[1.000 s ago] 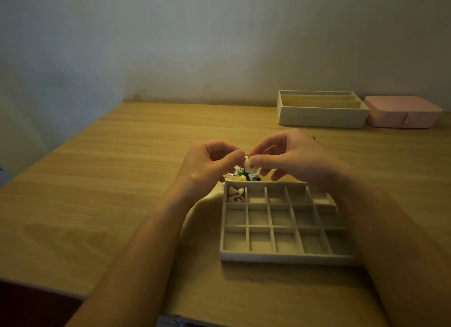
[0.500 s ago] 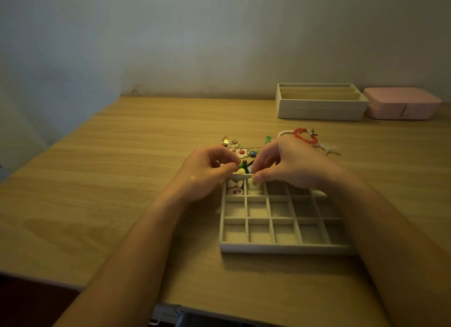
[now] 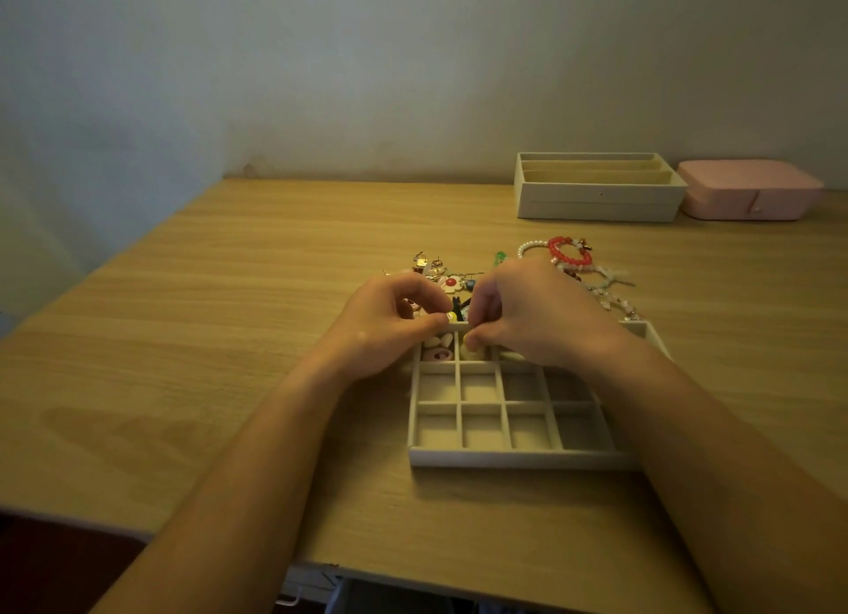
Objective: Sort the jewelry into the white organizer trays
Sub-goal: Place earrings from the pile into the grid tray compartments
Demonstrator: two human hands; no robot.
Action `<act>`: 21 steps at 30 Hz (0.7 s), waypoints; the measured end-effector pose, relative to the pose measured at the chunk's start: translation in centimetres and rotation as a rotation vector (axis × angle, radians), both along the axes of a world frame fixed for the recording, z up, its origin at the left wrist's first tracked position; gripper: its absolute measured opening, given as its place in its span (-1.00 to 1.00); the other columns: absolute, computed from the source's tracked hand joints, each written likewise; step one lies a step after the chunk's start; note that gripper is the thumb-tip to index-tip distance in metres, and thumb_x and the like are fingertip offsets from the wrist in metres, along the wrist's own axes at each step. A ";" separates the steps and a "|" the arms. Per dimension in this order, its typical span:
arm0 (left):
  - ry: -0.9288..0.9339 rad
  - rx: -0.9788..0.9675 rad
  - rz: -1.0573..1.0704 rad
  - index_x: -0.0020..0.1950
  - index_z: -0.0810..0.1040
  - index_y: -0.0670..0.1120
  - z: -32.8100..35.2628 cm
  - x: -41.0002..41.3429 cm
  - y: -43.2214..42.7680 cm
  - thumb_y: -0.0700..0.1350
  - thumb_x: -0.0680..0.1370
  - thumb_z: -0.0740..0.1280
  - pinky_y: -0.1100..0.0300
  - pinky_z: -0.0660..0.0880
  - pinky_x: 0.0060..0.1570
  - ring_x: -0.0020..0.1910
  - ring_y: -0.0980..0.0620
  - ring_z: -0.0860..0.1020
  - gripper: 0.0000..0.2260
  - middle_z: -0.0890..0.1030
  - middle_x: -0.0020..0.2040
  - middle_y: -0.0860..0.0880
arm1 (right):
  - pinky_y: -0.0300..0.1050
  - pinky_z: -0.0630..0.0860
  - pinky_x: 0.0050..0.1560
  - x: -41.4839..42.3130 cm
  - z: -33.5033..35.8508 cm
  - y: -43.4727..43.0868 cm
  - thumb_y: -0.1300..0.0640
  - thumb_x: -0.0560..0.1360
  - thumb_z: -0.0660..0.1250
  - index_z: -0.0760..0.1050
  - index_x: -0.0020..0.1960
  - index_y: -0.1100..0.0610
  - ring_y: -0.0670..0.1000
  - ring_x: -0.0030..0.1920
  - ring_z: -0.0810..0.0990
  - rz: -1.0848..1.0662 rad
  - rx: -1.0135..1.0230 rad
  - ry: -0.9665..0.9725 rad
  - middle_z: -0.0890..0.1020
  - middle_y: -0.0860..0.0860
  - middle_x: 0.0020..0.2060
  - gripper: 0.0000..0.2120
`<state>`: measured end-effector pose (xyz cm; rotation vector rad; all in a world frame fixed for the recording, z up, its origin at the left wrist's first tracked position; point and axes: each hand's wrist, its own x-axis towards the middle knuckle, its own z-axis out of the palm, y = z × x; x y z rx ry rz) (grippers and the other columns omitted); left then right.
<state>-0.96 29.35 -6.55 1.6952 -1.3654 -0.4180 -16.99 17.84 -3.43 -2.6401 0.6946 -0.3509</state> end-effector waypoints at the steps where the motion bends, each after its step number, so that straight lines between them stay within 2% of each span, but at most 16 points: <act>1: -0.003 -0.006 -0.006 -0.09 0.67 0.03 0.0 0.0 0.0 -0.21 0.49 0.49 0.17 0.47 -0.22 -0.29 0.08 0.47 -0.87 0.66 -0.15 0.07 | 0.03 0.67 -0.11 -0.1 0.1 -0.1 0.00 0.38 0.61 0.65 -0.20 -0.06 -0.13 -0.21 0.63 -0.007 -0.003 -0.018 0.65 -0.16 -0.28 -0.86; 3: -0.021 0.004 -0.036 -0.11 0.68 0.07 0.0 -0.1 0.0 -0.17 0.50 0.48 0.13 0.47 -0.20 -0.27 0.01 0.50 -0.88 0.67 -0.14 0.11 | 0.04 0.66 -0.11 -0.2 0.2 -0.4 0.04 0.39 0.61 0.65 -0.20 -0.04 -0.13 -0.21 0.63 -0.021 0.024 -0.067 0.66 -0.15 -0.27 -0.87; 6: -0.071 0.050 -0.085 -0.13 0.66 0.18 0.3 -0.5 0.2 -0.19 0.52 0.44 0.31 0.41 -0.17 -0.19 0.27 0.48 -0.77 0.60 -0.20 0.34 | -0.01 0.67 -0.05 -0.4 0.4 -1.1 0.14 0.44 0.57 0.68 -0.13 -0.03 -0.16 -0.18 0.65 -0.016 0.101 -0.081 0.69 -0.14 -0.23 -0.89; 8: -0.077 0.073 -0.086 -0.13 0.66 0.21 0.4 -0.6 0.2 -0.24 0.53 0.41 0.34 0.38 -0.14 -0.14 0.31 0.46 -0.70 0.57 -0.18 0.31 | -0.05 0.67 -0.02 -0.4 0.4 -1.4 0.18 0.46 0.54 0.69 -0.10 -0.03 -0.17 -0.15 0.66 -0.005 0.151 -0.060 0.70 -0.13 -0.19 -0.88; 12: -0.094 0.096 -0.106 -0.12 0.67 0.24 0.3 -0.6 0.1 -0.25 0.52 0.38 0.20 0.44 -0.02 -0.03 0.21 0.50 -0.66 0.57 -0.06 0.20 | -0.07 0.68 -0.01 -0.5 0.4 -1.7 0.15 0.49 0.51 0.71 -0.05 -0.03 -0.14 -0.10 0.67 0.024 0.180 0.000 0.71 -0.12 -0.15 -0.90; 14: -0.091 0.113 -0.111 -0.11 0.69 0.21 0.4 -0.7 0.1 -0.26 0.52 0.37 0.20 0.43 -0.01 0.00 0.19 0.52 -0.67 0.58 -0.03 0.18 | -0.08 0.68 -0.02 -0.5 0.3 -1.7 0.15 0.49 0.51 0.72 -0.03 -0.03 -0.15 -0.10 0.67 0.033 0.186 0.006 0.71 -0.13 -0.14 -0.90; 21: -0.076 0.109 -0.109 -0.09 0.69 0.21 0.2 -0.7 0.0 -0.26 0.52 0.36 0.20 0.44 0.01 0.00 0.16 0.52 -0.67 0.57 0.00 0.14 | -0.10 0.70 -0.06 -0.3 -0.1 -1.7 0.17 0.50 0.49 0.70 -0.04 -0.03 -0.15 -0.13 0.67 0.042 0.174 -0.058 0.70 -0.13 -0.16 -0.89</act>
